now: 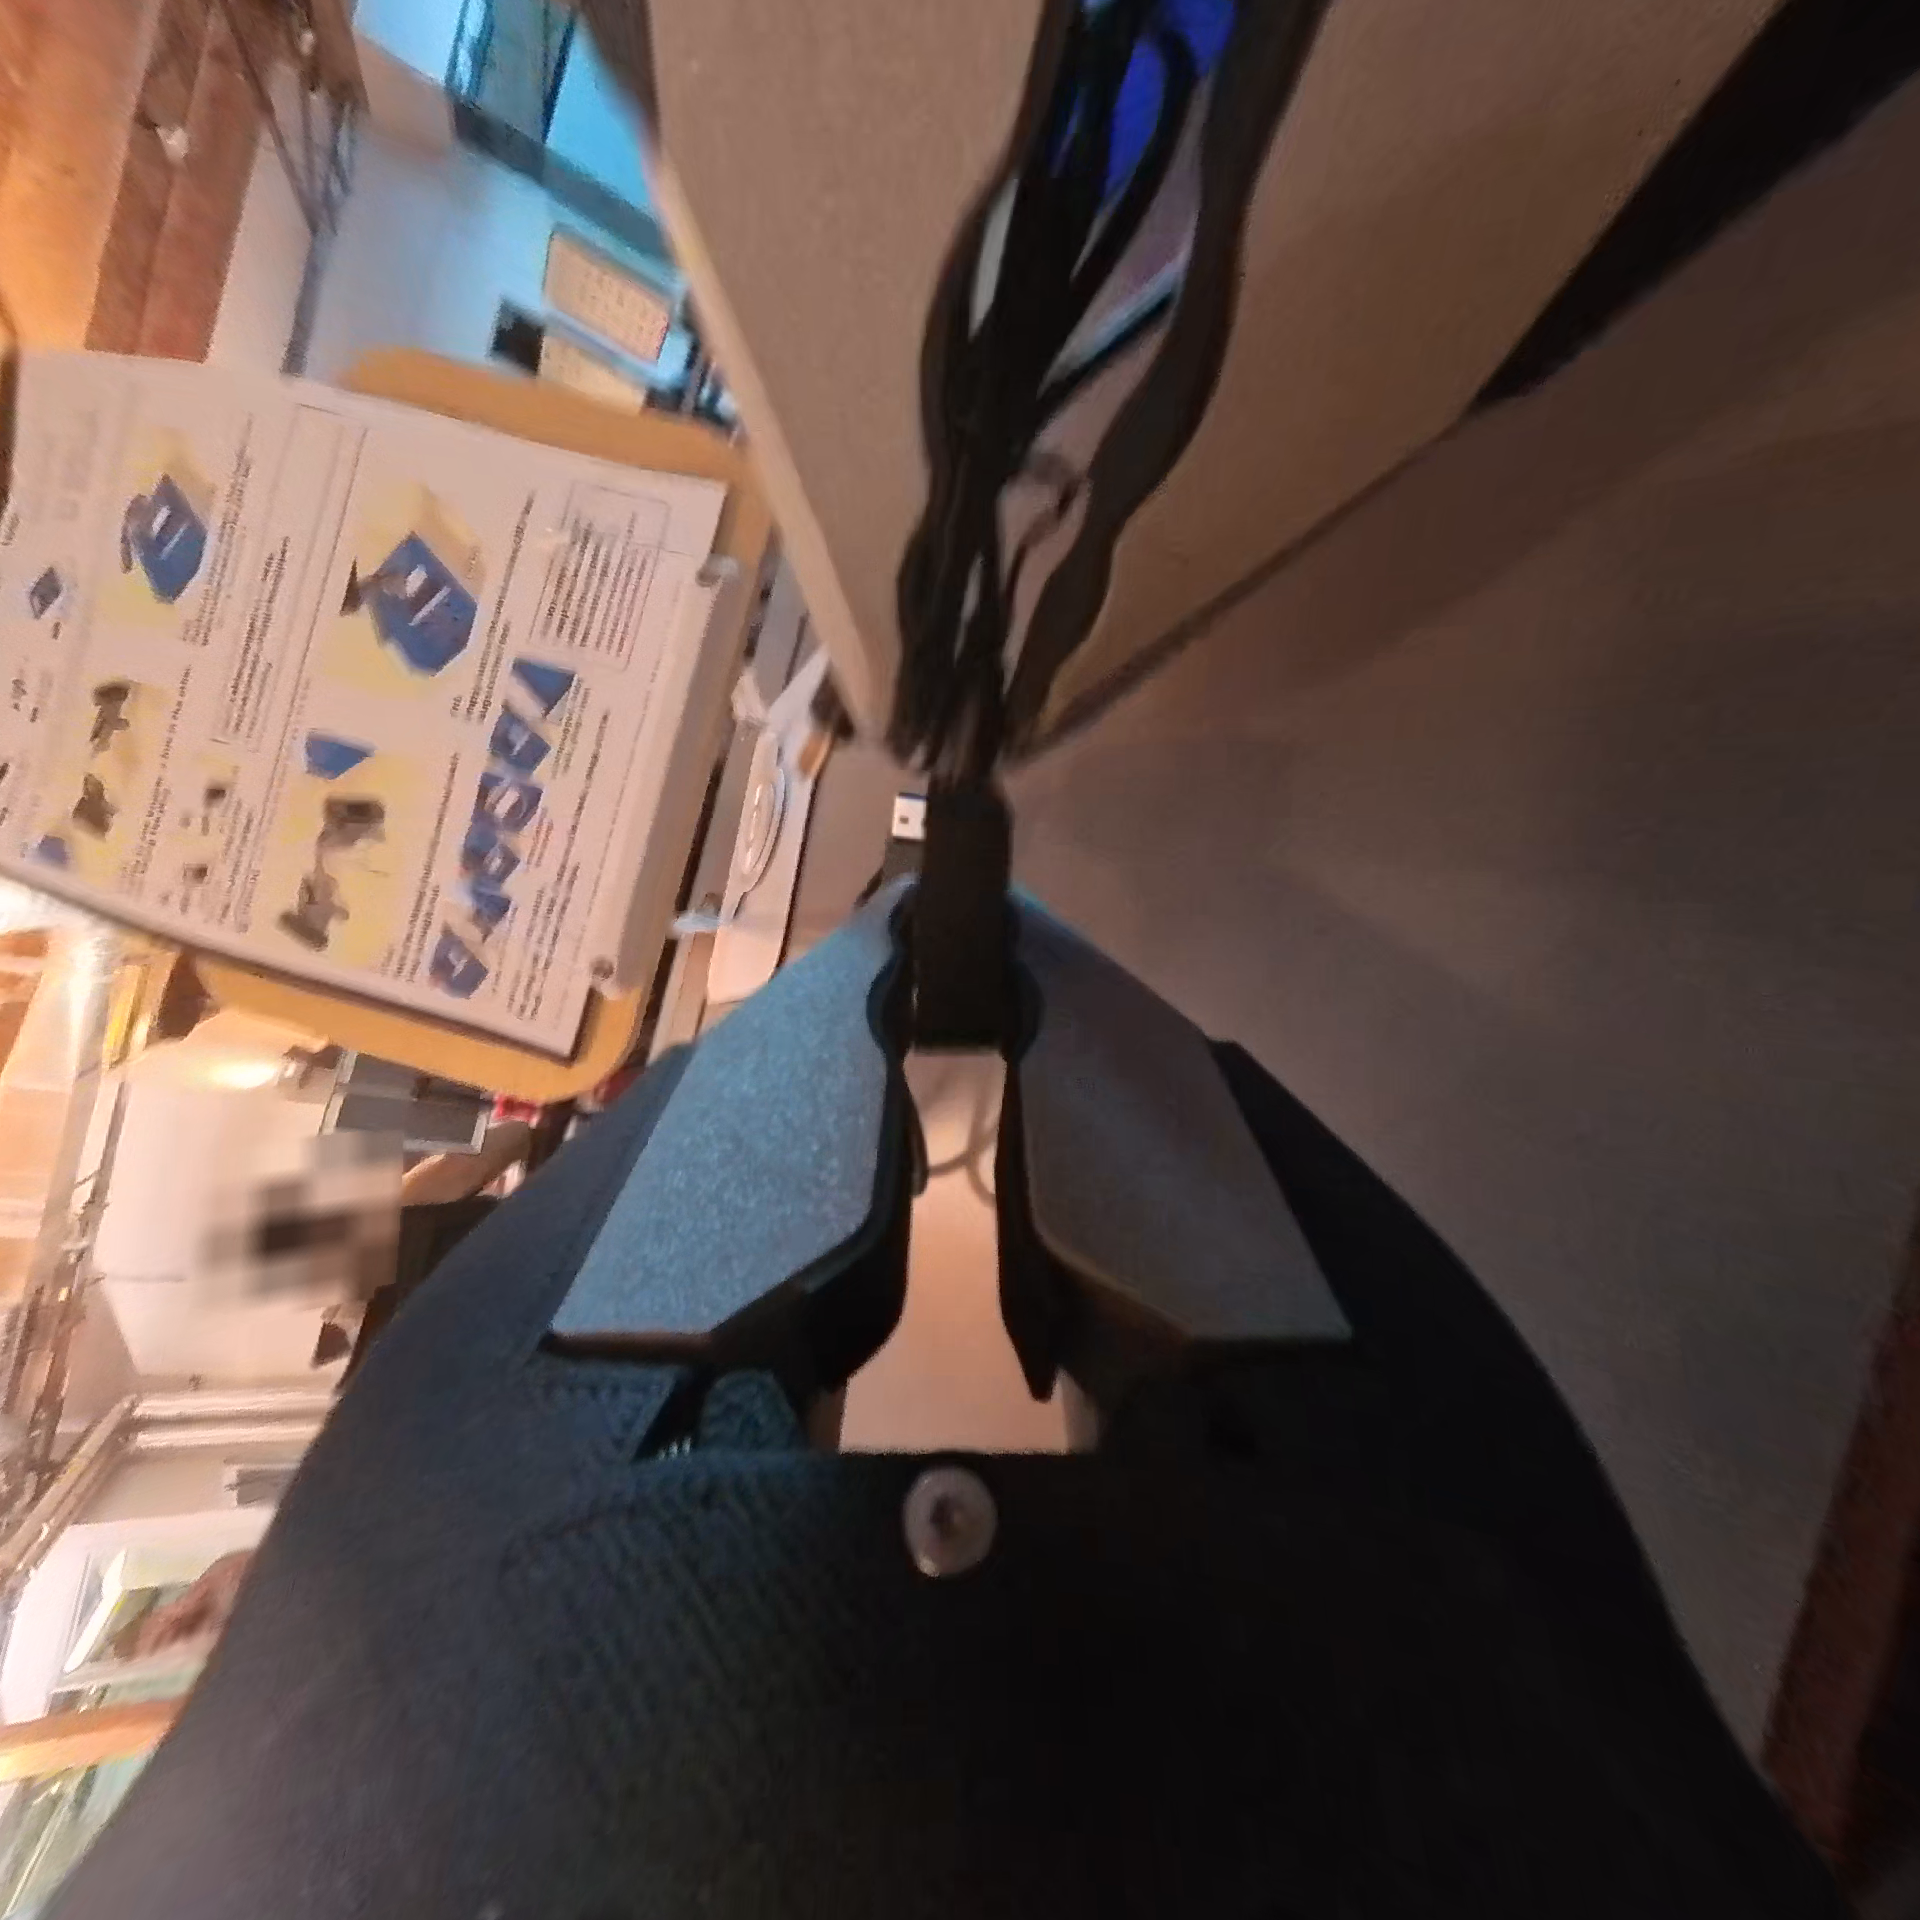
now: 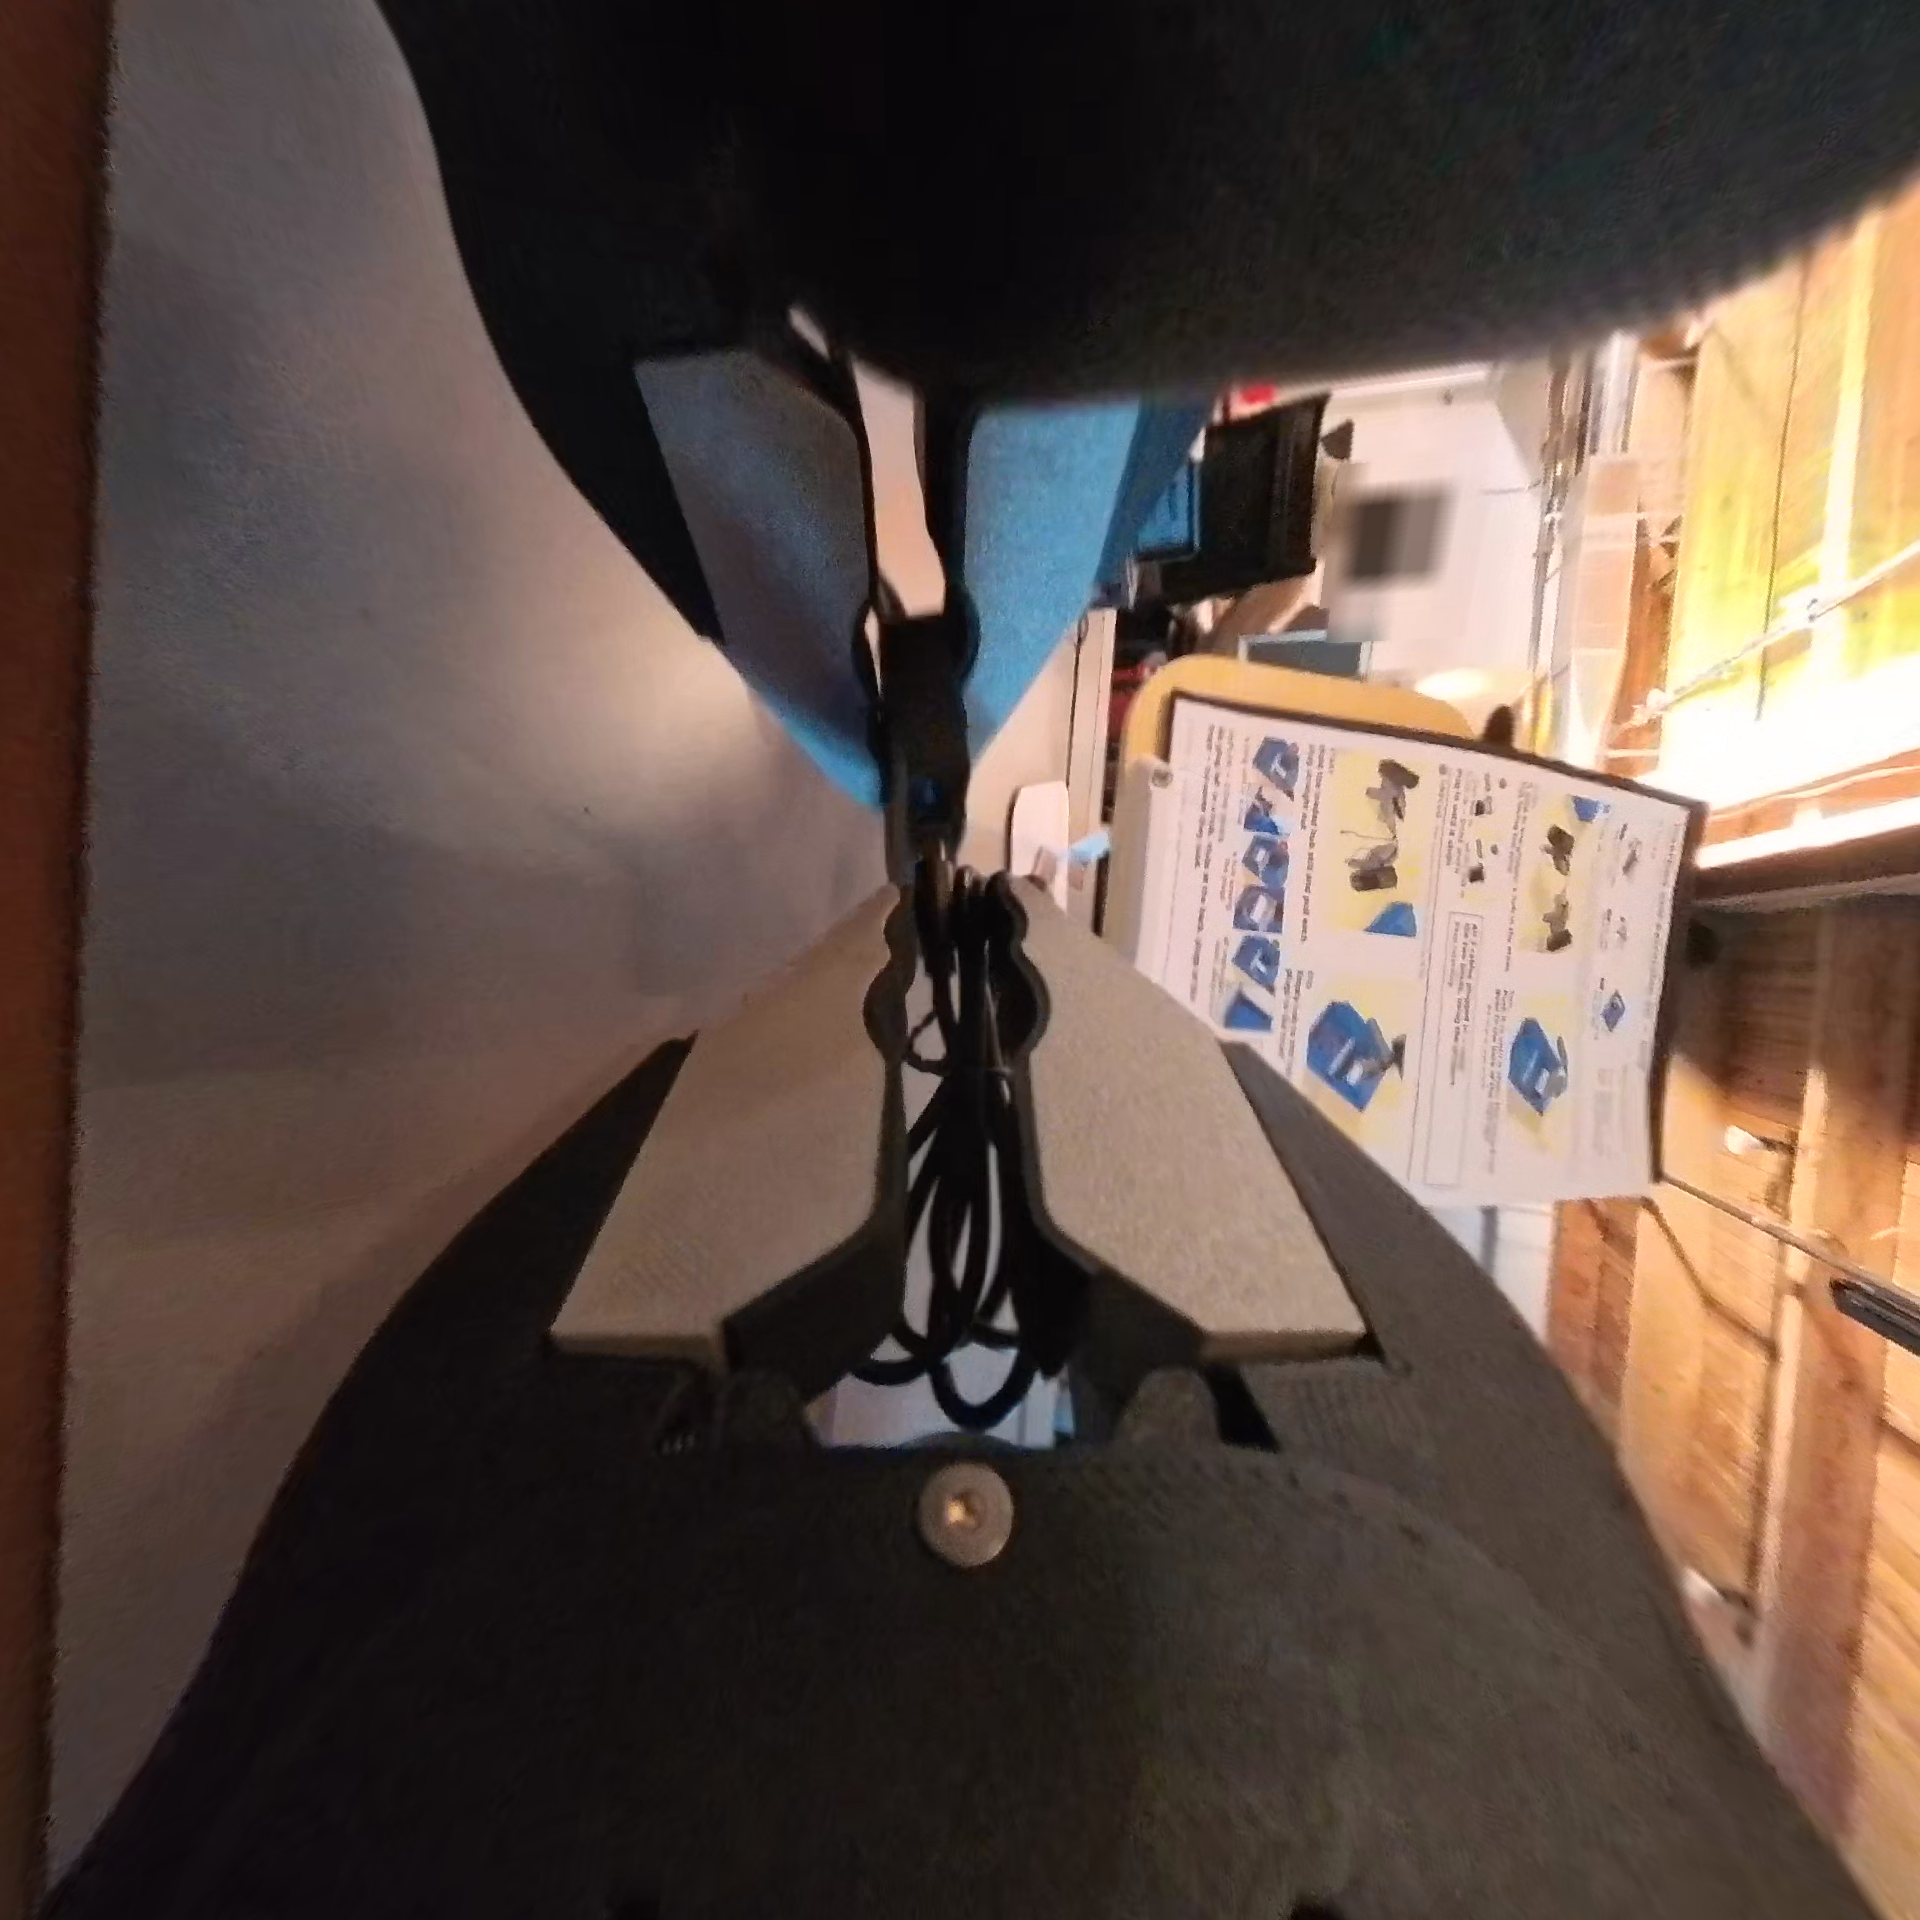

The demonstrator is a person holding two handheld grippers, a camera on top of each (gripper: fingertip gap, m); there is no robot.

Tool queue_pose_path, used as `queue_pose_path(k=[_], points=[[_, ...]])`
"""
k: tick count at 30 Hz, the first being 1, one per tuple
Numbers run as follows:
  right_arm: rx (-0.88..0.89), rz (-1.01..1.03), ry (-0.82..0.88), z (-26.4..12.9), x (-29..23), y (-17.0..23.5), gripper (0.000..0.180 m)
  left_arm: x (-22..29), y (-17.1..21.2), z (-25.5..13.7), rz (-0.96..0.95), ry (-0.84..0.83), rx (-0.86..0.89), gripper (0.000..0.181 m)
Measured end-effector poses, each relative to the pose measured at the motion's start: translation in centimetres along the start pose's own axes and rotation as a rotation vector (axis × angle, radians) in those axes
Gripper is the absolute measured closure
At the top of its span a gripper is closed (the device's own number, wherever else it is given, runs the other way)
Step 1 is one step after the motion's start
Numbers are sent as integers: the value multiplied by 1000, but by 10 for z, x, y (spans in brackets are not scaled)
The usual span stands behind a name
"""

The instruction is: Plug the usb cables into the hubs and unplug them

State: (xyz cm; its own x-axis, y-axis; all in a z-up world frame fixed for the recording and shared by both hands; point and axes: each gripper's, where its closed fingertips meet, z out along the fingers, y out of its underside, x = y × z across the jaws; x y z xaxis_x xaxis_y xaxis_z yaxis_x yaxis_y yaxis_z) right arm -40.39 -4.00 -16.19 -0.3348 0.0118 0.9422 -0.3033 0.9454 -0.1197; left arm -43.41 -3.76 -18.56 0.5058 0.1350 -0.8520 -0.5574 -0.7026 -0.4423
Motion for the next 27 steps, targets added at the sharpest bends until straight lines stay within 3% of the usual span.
queue_pose_path(k=[4,7,16,18,21,27], points=[[60,-3,-56,-2,-11,-28,175,13,-4,9,49,33,-78,173],[74,-22,-55,-3,-10,-18,178,17,-6,12,-26,78,-36,172],[275,201,-148,-28,5,-17,176,10,-22,5,-56,71,4,173],[358,286,-155,-32,10,-27,169,12,-17,8,-80,89,-16,173],[433,390,-173,-37,20,-27,145,15,-11,10,-121,110,-14,173],[419,407,-191,-44,26,-6,133,12,-11,9,-174,126,3,174]])
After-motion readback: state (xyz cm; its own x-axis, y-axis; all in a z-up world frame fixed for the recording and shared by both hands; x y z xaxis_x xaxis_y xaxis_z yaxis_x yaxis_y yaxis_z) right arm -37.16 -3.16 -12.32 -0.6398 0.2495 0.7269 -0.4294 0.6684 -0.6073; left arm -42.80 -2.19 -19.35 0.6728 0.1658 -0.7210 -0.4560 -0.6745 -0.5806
